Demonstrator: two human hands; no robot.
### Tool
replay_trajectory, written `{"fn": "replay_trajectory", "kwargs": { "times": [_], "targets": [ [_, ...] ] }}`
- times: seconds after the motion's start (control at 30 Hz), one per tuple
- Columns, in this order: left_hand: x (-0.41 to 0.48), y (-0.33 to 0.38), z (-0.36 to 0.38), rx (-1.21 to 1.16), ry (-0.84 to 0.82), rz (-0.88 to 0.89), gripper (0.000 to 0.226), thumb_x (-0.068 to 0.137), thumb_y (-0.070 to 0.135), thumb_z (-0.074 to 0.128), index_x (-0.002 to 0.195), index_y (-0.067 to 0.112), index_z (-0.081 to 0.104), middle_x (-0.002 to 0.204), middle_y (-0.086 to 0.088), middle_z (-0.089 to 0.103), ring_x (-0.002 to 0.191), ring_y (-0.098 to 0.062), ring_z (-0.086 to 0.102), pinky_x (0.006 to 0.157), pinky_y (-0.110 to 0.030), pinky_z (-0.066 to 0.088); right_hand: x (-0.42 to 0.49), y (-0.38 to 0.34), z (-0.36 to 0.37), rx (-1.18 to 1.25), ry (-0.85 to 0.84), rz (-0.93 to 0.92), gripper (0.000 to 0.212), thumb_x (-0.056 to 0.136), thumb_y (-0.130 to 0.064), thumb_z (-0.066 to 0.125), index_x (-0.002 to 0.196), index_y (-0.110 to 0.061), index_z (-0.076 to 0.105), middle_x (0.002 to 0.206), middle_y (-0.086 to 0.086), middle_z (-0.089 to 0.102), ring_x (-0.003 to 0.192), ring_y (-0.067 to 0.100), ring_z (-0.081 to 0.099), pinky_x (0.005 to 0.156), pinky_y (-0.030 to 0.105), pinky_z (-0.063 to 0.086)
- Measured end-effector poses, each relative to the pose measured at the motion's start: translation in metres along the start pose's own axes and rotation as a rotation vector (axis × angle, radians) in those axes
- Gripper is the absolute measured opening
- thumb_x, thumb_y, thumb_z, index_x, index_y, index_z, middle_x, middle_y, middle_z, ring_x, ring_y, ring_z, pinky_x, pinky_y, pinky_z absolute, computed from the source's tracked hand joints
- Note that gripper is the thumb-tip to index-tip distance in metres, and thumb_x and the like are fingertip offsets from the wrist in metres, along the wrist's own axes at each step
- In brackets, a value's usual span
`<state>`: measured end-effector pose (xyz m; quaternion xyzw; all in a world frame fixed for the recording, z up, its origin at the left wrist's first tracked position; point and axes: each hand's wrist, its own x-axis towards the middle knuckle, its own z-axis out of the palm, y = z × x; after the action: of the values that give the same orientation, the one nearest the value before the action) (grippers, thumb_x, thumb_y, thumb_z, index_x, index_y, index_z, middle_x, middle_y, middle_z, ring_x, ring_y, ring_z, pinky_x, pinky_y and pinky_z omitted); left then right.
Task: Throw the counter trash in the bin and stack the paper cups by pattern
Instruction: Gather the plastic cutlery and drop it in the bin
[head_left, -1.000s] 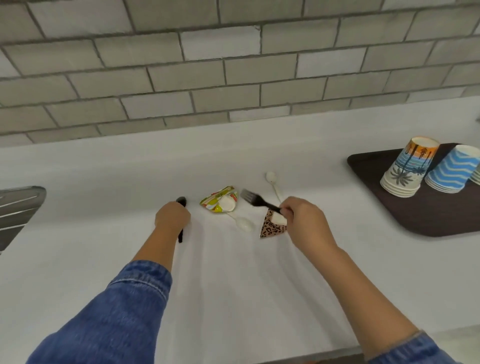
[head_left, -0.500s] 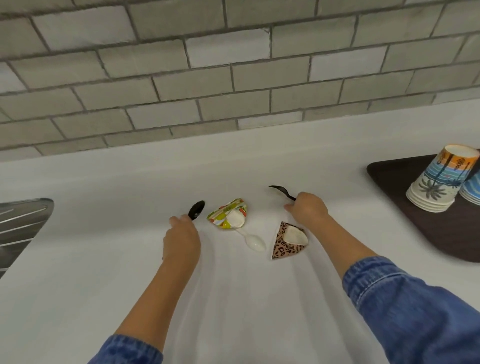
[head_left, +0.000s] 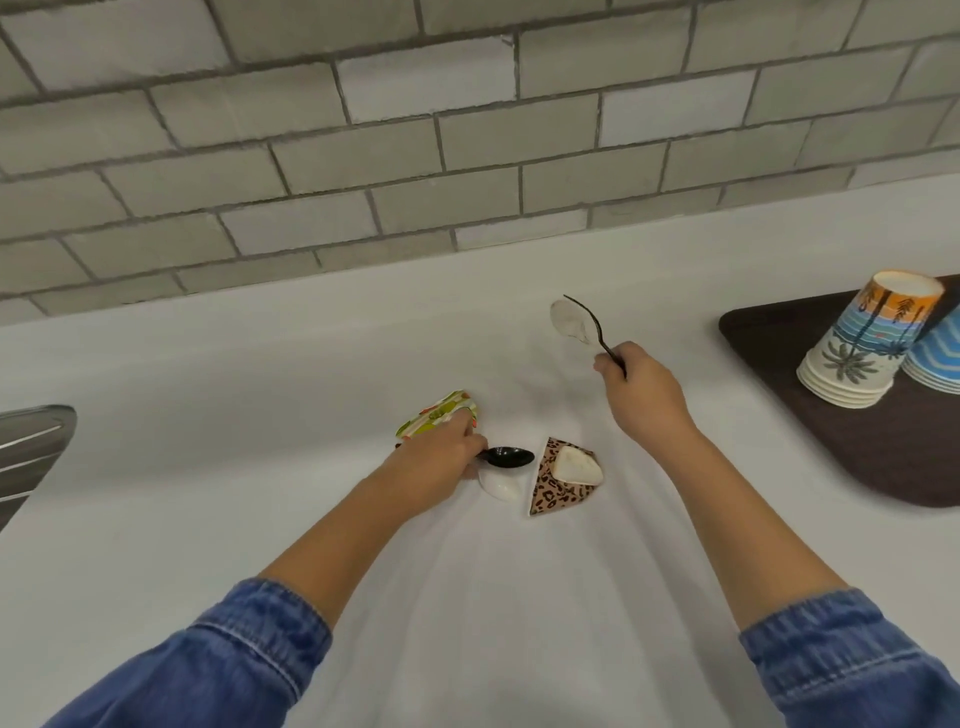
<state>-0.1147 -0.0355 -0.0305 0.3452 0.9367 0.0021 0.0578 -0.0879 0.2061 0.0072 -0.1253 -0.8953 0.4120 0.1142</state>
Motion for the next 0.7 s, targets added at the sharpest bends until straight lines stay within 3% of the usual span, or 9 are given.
{"fn": "replay_trajectory", "kwargs": {
  "times": [0.13,0.23,0.3,0.5,0.7],
  "targets": [
    [0.01,0.005,-0.007,0.041,-0.036,0.073,0.031,0.094,0.036,0.052,0.11,0.011,0.061,0.114,-0.005,0.047,0.097,-0.025,0.055,0.08,-0.04,0.046,-0.016,-0.005,-0.006,0.159,-0.076,0.011,0.025,0.1,-0.026,0.039,0.101,-0.009,0.057,0.075,0.003,0.055,0.073,0.023,0.052,0.07,0.04,0.047],
    [0.007,0.004,-0.004,0.02,-0.012,0.101,0.03,0.096,0.034,0.049,0.109,0.009,0.06,0.114,-0.005,0.05,0.097,-0.026,0.057,0.081,-0.042,0.047,-0.025,-0.007,-0.013,0.23,-0.084,0.024,0.023,0.1,-0.025,0.037,0.098,-0.012,0.056,0.076,0.003,0.057,0.065,0.019,0.054,0.062,0.03,0.046],
    [0.003,0.007,0.003,-0.021,0.049,0.099,0.031,0.097,0.033,0.048,0.112,0.009,0.06,0.113,-0.006,0.051,0.098,-0.026,0.057,0.081,-0.041,0.048,-0.03,-0.01,-0.017,0.292,-0.094,0.052,0.021,0.101,-0.024,0.037,0.097,-0.013,0.055,0.074,0.003,0.057,0.057,0.018,0.056,0.059,0.031,0.046],
    [-0.003,0.018,0.005,-0.165,0.134,0.024,0.028,0.097,0.03,0.047,0.114,0.01,0.058,0.11,-0.004,0.059,0.101,-0.021,0.056,0.082,-0.036,0.047,-0.046,-0.02,-0.018,0.453,-0.1,0.12,0.022,0.101,-0.024,0.037,0.1,-0.011,0.054,0.07,0.002,0.046,0.051,0.015,0.039,0.043,0.023,0.035],
    [-0.017,0.026,-0.011,-0.354,0.381,-0.089,0.019,0.095,0.023,0.051,0.108,0.014,0.062,0.099,-0.003,0.06,0.09,-0.02,0.057,0.073,-0.031,0.044,-0.065,-0.03,-0.005,0.459,-0.1,0.141,0.024,0.101,-0.032,0.036,0.091,-0.023,0.057,0.068,0.0,0.043,0.05,0.012,0.033,0.046,0.023,0.029]
  ]
}}
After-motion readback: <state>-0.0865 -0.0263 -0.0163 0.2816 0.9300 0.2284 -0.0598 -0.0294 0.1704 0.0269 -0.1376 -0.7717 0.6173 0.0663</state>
